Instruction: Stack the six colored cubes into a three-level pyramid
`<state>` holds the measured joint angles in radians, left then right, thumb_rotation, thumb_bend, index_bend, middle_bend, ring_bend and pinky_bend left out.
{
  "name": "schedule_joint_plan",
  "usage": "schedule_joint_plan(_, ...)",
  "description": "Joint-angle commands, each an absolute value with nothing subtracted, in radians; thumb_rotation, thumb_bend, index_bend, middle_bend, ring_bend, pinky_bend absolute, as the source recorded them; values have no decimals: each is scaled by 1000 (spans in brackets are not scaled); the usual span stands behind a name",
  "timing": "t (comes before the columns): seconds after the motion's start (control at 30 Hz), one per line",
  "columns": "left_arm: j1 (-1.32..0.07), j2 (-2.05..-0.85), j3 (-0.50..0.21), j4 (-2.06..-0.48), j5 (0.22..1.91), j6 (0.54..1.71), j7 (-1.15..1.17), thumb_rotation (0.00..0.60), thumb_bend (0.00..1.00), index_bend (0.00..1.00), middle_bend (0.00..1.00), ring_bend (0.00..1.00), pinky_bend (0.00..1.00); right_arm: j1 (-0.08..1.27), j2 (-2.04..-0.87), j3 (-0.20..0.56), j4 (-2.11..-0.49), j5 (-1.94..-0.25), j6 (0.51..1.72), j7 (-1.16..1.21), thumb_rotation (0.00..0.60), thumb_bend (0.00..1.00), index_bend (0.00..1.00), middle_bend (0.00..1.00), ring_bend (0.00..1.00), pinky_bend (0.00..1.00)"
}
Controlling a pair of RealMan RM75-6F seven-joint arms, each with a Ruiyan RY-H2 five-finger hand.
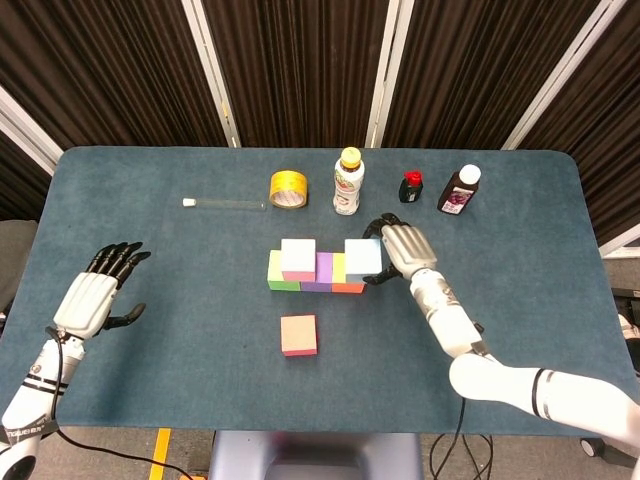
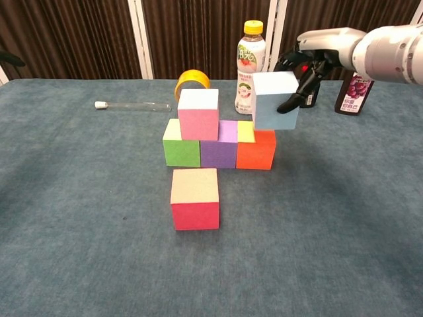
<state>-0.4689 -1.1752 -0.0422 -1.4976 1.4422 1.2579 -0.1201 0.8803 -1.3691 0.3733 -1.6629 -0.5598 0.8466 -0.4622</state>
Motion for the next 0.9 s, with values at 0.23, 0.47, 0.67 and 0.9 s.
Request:
schedule_joint_plan(0.23, -455, -1183, -47, -1485, 1447, 1250, -133, 600, 309, 135, 29, 10, 83, 968, -1451, 357, -1535, -532, 790, -409, 600, 273, 519, 319, 152, 273)
schedule_joint_plan(0.47, -448, -1184, -52, -1478, 1455, 1247, -145, 600, 308, 133, 27, 8, 83, 1004, -1483, 344, -1501, -523, 794, -389, 600, 274, 513, 311, 144, 260)
schedule_joint_plan(0.67, -441, -1188, -51, -1469, 1465, 1245, -158, 600, 309, 131, 22, 6, 83, 1025, -1496, 326, -1480, -502, 800, -390, 600, 274, 502, 307, 142, 250)
schedule_joint_plan(0.9, -439, -1190, -53, -1460, 1473, 1238, -174, 600, 309, 130, 18, 6, 84, 1040, -1506, 314, -1465, -493, 812, -383, 600, 274, 498, 305, 140, 245)
